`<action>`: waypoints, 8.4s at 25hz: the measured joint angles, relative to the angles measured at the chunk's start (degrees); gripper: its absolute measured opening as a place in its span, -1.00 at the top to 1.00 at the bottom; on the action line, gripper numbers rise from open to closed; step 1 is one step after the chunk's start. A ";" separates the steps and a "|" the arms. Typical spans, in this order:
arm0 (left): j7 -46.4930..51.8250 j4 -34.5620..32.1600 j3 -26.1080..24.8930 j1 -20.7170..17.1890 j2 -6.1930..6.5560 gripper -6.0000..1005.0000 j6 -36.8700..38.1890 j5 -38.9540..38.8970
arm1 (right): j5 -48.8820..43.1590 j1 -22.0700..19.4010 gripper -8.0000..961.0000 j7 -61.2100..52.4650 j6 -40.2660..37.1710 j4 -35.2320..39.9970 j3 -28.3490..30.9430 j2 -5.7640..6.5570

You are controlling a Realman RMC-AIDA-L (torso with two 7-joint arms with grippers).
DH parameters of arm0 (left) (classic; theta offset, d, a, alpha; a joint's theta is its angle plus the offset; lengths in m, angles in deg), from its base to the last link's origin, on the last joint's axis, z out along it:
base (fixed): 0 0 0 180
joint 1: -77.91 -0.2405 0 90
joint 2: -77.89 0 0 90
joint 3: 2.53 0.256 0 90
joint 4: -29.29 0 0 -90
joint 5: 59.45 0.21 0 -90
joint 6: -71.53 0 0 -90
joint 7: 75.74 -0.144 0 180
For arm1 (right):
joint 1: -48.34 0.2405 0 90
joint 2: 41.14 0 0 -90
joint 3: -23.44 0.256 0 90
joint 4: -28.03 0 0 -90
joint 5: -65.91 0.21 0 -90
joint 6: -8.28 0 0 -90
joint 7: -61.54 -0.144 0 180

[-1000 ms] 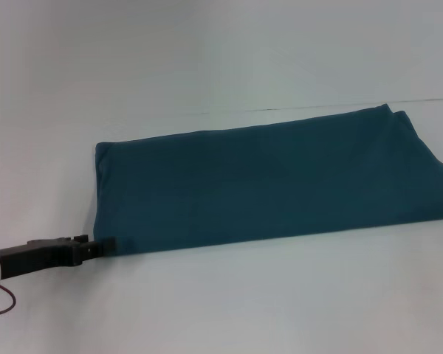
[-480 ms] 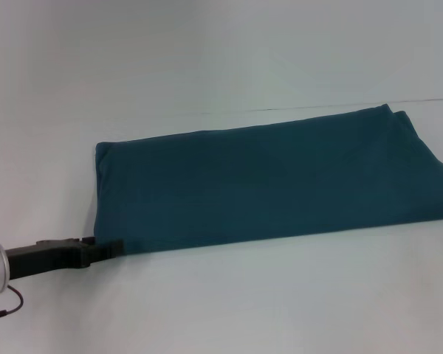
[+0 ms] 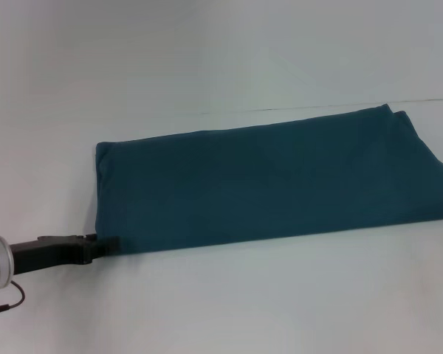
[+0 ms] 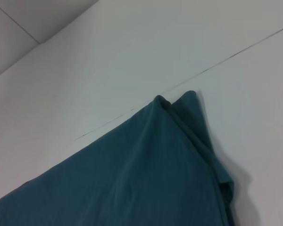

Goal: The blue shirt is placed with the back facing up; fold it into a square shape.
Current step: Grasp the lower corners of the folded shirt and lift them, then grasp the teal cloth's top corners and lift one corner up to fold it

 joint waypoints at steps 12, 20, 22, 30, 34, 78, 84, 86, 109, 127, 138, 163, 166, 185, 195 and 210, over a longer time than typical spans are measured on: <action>0.15 -0.14 0.47 0.16 0.00 0.96 -0.62 0.12 | 0.00 0.33 -0.62 0.00 2.36 -0.55 -0.38 -0.34; 0.18 -0.61 0.41 0.25 0.00 0.96 -0.50 0.13 | -5.07 3.26 -0.62 0.27 7.64 -1.48 -0.67 -2.77; 0.21 -0.66 0.25 0.25 0.01 0.96 -0.50 0.13 | -6.26 4.14 -0.62 0.31 9.22 -2.65 -0.75 -3.16; 0.28 -0.73 0.08 0.25 0.19 0.96 -0.55 0.13 | -7.93 6.55 -0.62 0.47 15.88 -7.65 -2.89 -3.48; 0.28 -0.82 0.14 0.29 0.26 0.96 -0.67 0.13 | -7.96 7.09 -0.62 0.49 17.66 -8.30 -3.57 -3.77; 2.69 -8.99 -0.12 -4.66 -0.15 0.96 3.35 0.12 | -6.50 6.03 0.96 3.54 9.76 -4.35 -3.42 -5.81; 2.90 -11.20 -0.28 -6.53 -0.71 0.96 4.14 0.12 | -6.50 5.42 0.96 3.38 7.14 -1.47 -3.42 -7.18; 2.91 -11.66 -0.39 -6.85 -0.75 0.96 4.49 0.12 | -6.50 5.29 0.96 3.44 6.64 -1.45 -3.43 -7.37; 3.13 -13.10 -2.74 -7.74 -0.87 0.92 5.82 -0.31 | -5.37 3.39 0.96 4.00 2.98 1.66 -1.14 -8.50; 16.85 -13.68 -7.95 -7.69 0.57 -0.17 17.33 1.12 | 9.80 3.16 -0.14 8.96 -4.25 3.72 -4.08 -4.62; 23.62 -11.81 -9.34 -6.63 1.15 -0.62 20.38 5.39 | 9.42 7.80 -0.85 8.96 -3.77 4.18 -5.34 -5.15; 28.31 -4.51 -8.38 0.22 3.55 -0.65 13.32 11.60 | 9.76 8.62 -0.93 8.43 -4.27 4.48 -4.77 -4.15; 28.40 -4.15 -8.38 0.56 3.55 -0.64 12.93 11.80 | 9.76 8.67 -0.93 8.35 -4.28 4.54 -4.70 -4.15; 29.00 -2.48 -6.35 3.09 3.94 -0.64 11.07 11.91 | 9.85 8.88 -0.92 8.17 -4.36 5.28 -4.37 -4.18; 29.27 -2.64 -5.77 3.24 3.79 -0.50 7.20 11.85 | 9.85 8.88 -0.91 8.38 -4.36 5.28 -4.60 -4.61; 29.55 -2.62 -3.98 3.23 3.60 0.64 6.28 12.08 | 10.37 8.36 -0.89 8.51 -4.95 4.98 -4.60 -4.79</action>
